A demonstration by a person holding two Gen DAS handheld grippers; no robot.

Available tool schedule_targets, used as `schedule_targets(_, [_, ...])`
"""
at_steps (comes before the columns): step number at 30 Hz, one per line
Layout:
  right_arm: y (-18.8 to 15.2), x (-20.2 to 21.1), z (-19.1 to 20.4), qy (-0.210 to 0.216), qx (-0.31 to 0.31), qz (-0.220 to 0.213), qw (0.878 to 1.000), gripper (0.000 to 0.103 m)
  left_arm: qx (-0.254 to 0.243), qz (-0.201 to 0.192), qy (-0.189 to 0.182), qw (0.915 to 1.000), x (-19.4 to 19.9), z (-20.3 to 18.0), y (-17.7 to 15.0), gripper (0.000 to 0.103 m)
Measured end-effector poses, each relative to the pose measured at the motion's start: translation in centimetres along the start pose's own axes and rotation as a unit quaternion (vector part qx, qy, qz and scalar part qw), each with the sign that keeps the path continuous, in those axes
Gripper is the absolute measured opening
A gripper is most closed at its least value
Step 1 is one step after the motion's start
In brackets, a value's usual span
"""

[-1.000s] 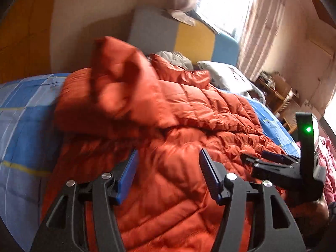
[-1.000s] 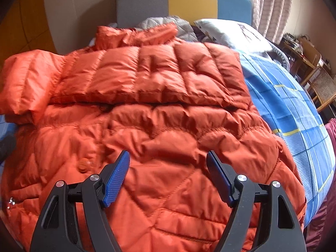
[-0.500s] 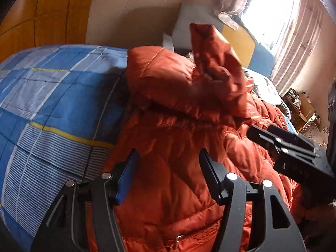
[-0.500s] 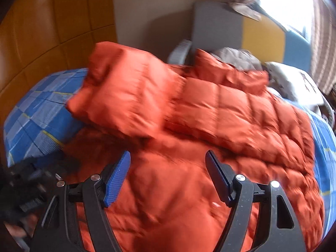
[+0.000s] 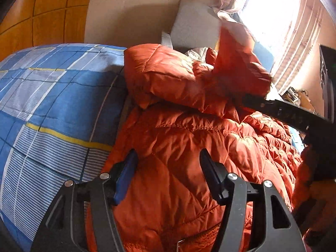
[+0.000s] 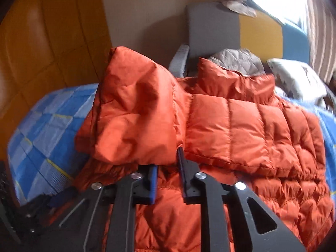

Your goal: Fold large clothes

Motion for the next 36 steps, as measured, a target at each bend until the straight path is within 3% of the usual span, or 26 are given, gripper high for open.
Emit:
schedule_targets(4, [0.6,2.2,-3.9,0.021,-0.081,-0.023,0.996,0.008,-0.010,-0.006,-0.007,0.9999,0.2,-0.9,0.8,0.061])
schedule_targets(9, [0.6,4.4,-9.1,0.002,-0.142,-0.043,0.989,0.005,-0.027,-0.012,-0.018,0.9994,0.2,-2.8,2.1,0.061])
schedule_targets(17, [-2.2,6.0,-15.8,-0.016,-0.221,-0.045,0.974,0.005,-0.059,-0.022,-0.027,0.9977,-0.4,-5.9,4.0,0.061])
schedule_targets(19, [-2.8,6.3,-16.7,-0.007,-0.239,-0.045,0.970,0.012,-0.062,-0.027,-0.028,0.9973,-0.4,-6.3,4.6,0.061])
schedule_targets(21, [-3.0,6.6,-17.5,-0.005,-0.253,-0.050,0.966,0.029,-0.066,-0.032,-0.029,0.9969,-0.4,-6.6,5.2,0.061])
schedule_targets(24, [-3.2,6.9,-18.4,-0.002,-0.276,-0.062,0.959,0.043,-0.071,-0.038,-0.026,0.9964,-0.6,-6.8,6.3,0.061])
schedule_targets(29, [-3.1,7.5,-20.9,-0.008,-0.311,-0.080,0.947,0.043,-0.076,-0.053,-0.019,0.9956,-0.9,-7.2,8.3,0.061])
schedule_targets(30, [-3.0,7.6,-21.2,-0.009,-0.311,-0.081,0.947,0.038,-0.076,-0.056,-0.019,0.9954,-1.0,-7.3,8.6,0.061])
schedule_targets(33, [-2.3,7.7,-21.4,-0.017,-0.295,-0.084,0.952,0.023,-0.082,-0.062,-0.019,0.9945,-1.6,-8.0,9.9,0.060])
schedule_targets(36, [-1.6,7.7,-21.3,-0.033,-0.266,-0.079,0.960,0.019,-0.093,-0.058,-0.024,0.9937,-2.8,-9.0,10.8,0.060])
Point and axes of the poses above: each gripper's, at about its wrist camera, not at the fingertips, and x roughly against the way its jaws point, z to its left, y to its top, the point moved 2 cm from there along -x, roughly the way its jaws point, and after that the axes turned 14 degrees about y, right-handed, at the moved point
